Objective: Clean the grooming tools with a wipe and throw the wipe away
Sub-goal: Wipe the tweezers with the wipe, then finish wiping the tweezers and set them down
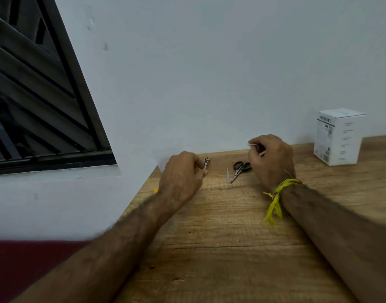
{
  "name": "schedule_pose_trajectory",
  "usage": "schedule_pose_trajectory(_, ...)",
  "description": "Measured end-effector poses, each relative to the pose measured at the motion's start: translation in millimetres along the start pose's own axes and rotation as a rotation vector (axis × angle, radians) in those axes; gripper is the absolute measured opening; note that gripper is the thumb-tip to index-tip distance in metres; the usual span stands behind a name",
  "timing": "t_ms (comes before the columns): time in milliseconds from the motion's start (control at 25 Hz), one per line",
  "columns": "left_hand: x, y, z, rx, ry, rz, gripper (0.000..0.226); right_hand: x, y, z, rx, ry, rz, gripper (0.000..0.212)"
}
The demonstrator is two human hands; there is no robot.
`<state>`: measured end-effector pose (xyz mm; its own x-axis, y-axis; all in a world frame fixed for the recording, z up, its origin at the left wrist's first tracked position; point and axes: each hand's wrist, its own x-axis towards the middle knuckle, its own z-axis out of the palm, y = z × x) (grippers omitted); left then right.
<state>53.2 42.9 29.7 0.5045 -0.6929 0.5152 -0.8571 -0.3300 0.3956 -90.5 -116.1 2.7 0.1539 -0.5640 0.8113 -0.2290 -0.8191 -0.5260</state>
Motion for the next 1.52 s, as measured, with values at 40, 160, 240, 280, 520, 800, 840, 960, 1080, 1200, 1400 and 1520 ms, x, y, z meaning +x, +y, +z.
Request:
schedule_pose_trajectory(40,-5,-2,4,-0.021,0.003,-0.015,0.007,1,1,-1,0.008,0.025,0.017,0.012)
schedule_pose_trajectory(160,-7,-12,6,-0.087,0.024,-0.064,0.015,3,3,0,0.0,0.027,0.031,0.013)
schedule_pose_trajectory(240,-7,-18,7,-0.105,0.034,-0.086,0.028,2,5,2,-0.013,0.001,0.012,0.013)
schedule_pose_trajectory(280,-6,-19,8,-0.106,0.038,-0.089,0.03,1,6,3,-0.02,-0.009,-0.001,0.013)
schedule_pose_trajectory(520,6,-8,21,-0.187,0.001,-0.093,0.007,1,6,5,-0.051,-0.052,0.007,0.015)
schedule_pose_trajectory(800,47,40,47,-0.173,-0.267,-0.426,0.039,-1,2,4,-0.062,-0.09,0.001,0.015)
schedule_pose_trajectory(840,51,46,49,-0.104,-0.292,-0.448,0.045,-1,2,4,-0.065,-0.098,-0.005,0.015)
schedule_pose_trajectory(960,57,59,52,0.059,-0.356,-0.421,0.056,0,2,4,-0.066,-0.117,-0.016,0.015)
schedule_pose_trajectory(1080,60,57,50,0.134,-0.407,-0.377,0.042,1,2,4,-0.065,-0.129,-0.021,0.015)
schedule_pose_trajectory(1200,56,56,50,0.228,-0.466,-0.285,0.027,0,3,4,-0.06,-0.131,-0.021,0.016)
schedule_pose_trajectory(1400,42,45,49,0.055,-0.302,-0.248,0.017,0,3,3,-0.049,-0.107,-0.013,0.015)
schedule_pose_trajectory(1520,23,34,36,-0.446,-0.131,-0.363,0.008,-1,1,1,-0.025,-0.12,-0.001,0.016)
